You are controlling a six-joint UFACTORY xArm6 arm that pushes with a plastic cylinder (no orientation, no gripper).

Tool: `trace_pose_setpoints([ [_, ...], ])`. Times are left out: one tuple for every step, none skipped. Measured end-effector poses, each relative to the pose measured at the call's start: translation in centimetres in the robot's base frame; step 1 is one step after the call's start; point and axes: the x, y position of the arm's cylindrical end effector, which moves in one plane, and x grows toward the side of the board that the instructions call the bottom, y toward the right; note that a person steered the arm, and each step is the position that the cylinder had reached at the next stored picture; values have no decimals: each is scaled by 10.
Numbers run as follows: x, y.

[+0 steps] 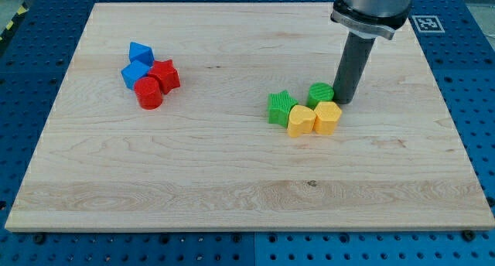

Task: Push the green circle into the green star

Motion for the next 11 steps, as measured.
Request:
trace_pose_setpoints([
  [0, 0],
  [3, 16],
  [-7, 25],
  [-7, 25],
  [-7, 14],
  [-7, -7],
  [-7, -24],
  [-7, -31],
  [-8, -32],
  [-8, -41],
  [-8, -54],
])
